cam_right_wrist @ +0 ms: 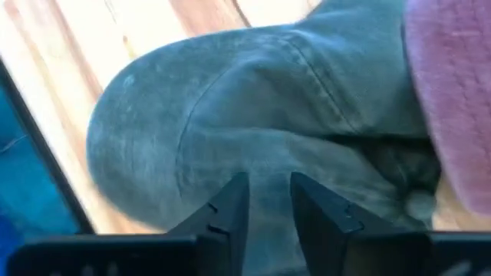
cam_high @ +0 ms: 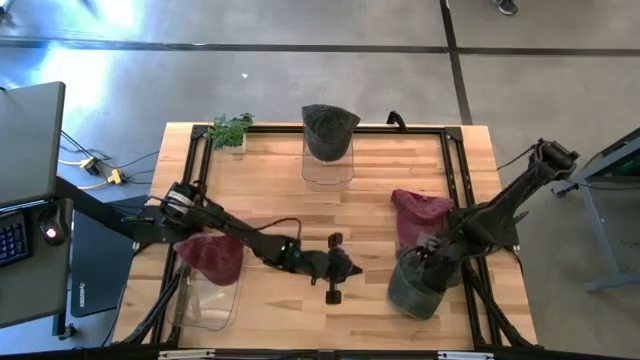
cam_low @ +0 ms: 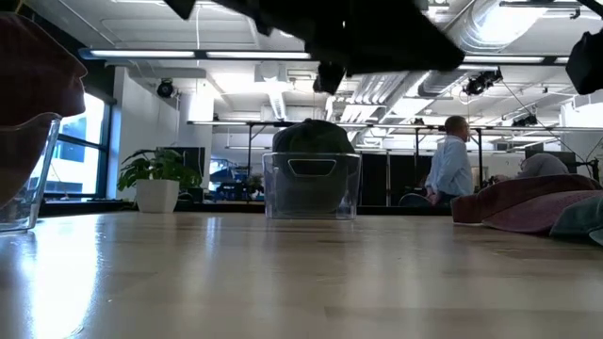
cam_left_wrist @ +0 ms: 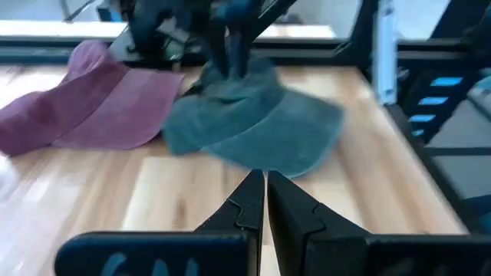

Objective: Pick & Place hat
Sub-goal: Put the black cap into the top transparent bin

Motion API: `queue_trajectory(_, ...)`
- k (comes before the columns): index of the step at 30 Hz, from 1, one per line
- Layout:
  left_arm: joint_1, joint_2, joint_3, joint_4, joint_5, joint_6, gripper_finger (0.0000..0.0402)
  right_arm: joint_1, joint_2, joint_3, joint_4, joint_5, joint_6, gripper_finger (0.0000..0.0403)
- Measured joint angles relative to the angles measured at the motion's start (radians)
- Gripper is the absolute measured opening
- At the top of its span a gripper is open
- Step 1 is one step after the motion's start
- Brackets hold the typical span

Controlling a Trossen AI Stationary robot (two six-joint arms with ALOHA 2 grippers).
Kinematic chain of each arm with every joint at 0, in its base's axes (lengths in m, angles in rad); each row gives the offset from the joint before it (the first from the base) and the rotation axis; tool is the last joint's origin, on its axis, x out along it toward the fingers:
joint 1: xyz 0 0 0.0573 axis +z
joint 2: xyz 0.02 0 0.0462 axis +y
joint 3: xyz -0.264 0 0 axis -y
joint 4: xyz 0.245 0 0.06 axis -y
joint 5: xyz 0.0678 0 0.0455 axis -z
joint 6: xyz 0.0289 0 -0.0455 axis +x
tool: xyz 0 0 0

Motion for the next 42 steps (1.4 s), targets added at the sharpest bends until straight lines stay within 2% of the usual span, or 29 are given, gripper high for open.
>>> queue_trajectory(3, -0.034, 0.000, 0.005, 0.002, -0.001, 0.000, 0.0017, 0.015, 0.081, 0.000, 0.115, 0.015, -0.005, 0.0058)
queue_trajectory(10, -0.078, 0.000, 0.016, -0.003, 0.031, 0.001, 0.0017, 0.001, 0.301, 0.000, 0.584, 0.022, -0.201, 0.0003)
queue_trajectory(15, -0.083, 0.000, 0.016, -0.002, 0.012, 0.031, 0.0017, -0.014, 0.383, 0.000, 0.953, 0.172, -0.462, 0.0011)
queue_trajectory(18, -0.088, 0.000, 0.016, -0.002, 0.012, 0.031, 0.0017, -0.012, 0.361, 0.001, 1.055, 0.252, -0.598, 0.0005)
queue_trajectory(21, -0.088, 0.004, 0.016, -0.001, 0.013, 0.026, 0.0017, 0.013, 0.279, 0.001, 1.007, 0.303, -0.648, 0.0003)
queue_trajectory(24, -0.079, 0.039, 0.018, 0.021, 0.037, -0.013, 0.0017, 0.043, 0.163, 0.001, 0.854, 0.354, -0.610, 0.0003)
queue_trajectory(26, -0.070, 0.056, 0.014, 0.040, 0.061, -0.048, 0.0017, 0.049, 0.085, 0.001, 0.716, 0.345, -0.553, 0.0002)
queue_trajectory(30, -0.039, 0.084, 0.018, 0.151, 0.081, -0.058, 0.0017, 0.050, -0.008, 0.001, 0.464, 0.261, -0.422, 0.0016)
queue_trajectory(34, -0.007, 0.088, 0.016, 0.160, 0.088, 0.026, 0.0032, 0.050, -0.019, 0.001, 0.344, 0.193, -0.359, 0.0073)
queue_trajectory(39, 0.020, 0.087, 0.017, 0.182, 0.079, 0.033, 0.0084, 0.024, 0.023, 0.001, 0.263, 0.246, -0.260, 0.0158)
queue_trajectory(42, 0.021, 0.092, 0.017, 0.183, 0.054, 0.035, 0.0108, 0.008, 0.088, 0.001, 0.296, 0.234, -0.246, 0.0186)
